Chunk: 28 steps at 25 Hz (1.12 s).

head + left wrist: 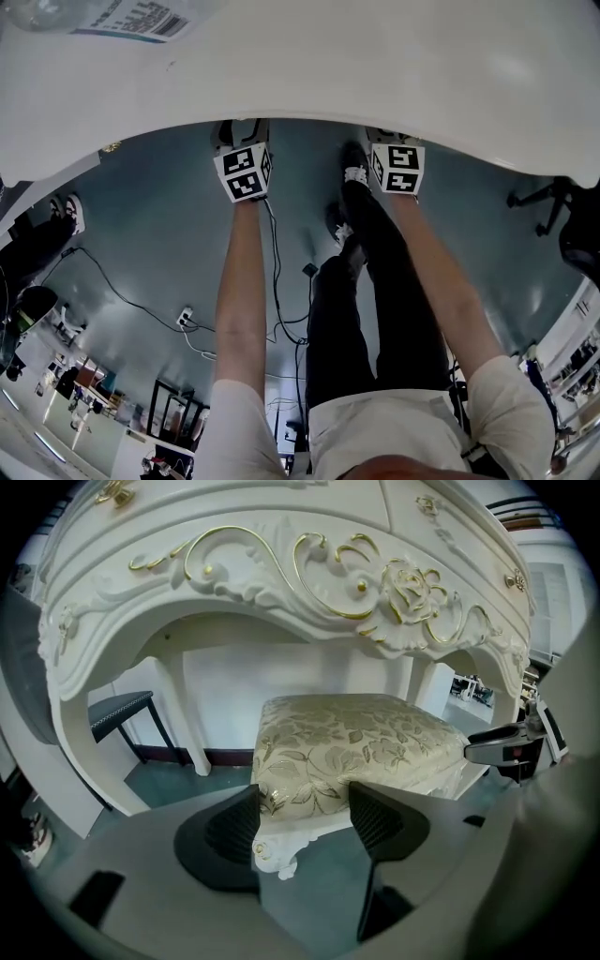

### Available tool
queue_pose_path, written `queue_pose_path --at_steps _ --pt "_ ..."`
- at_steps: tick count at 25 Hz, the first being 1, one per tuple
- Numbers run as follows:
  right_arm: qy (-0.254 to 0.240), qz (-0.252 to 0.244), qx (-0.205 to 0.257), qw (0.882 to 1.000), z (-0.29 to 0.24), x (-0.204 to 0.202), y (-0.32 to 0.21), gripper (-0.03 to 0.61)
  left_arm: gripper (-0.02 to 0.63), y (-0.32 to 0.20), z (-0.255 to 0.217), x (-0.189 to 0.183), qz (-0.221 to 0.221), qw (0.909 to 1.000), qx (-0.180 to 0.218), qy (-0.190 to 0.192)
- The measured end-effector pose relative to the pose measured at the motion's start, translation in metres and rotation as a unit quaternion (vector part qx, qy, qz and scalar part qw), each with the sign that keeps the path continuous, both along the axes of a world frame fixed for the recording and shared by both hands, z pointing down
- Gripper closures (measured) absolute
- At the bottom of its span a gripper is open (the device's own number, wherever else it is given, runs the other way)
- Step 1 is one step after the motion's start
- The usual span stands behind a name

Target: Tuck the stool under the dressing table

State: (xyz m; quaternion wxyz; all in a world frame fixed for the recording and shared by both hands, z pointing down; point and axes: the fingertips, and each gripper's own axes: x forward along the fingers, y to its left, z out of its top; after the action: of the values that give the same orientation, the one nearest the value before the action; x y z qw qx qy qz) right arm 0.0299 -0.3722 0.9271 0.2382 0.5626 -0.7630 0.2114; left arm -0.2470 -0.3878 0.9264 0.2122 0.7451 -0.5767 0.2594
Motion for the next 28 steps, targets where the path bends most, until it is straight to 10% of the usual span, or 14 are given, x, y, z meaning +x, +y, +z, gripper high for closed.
queue_pose_path --at_steps 28 --pt "-0.029 -0.001 -0.022 0.999 -0.044 -0.027 0.029 0.328 0.368 0.040 -0.040 0.003 -0.076 0.9957 -0.036 0.037"
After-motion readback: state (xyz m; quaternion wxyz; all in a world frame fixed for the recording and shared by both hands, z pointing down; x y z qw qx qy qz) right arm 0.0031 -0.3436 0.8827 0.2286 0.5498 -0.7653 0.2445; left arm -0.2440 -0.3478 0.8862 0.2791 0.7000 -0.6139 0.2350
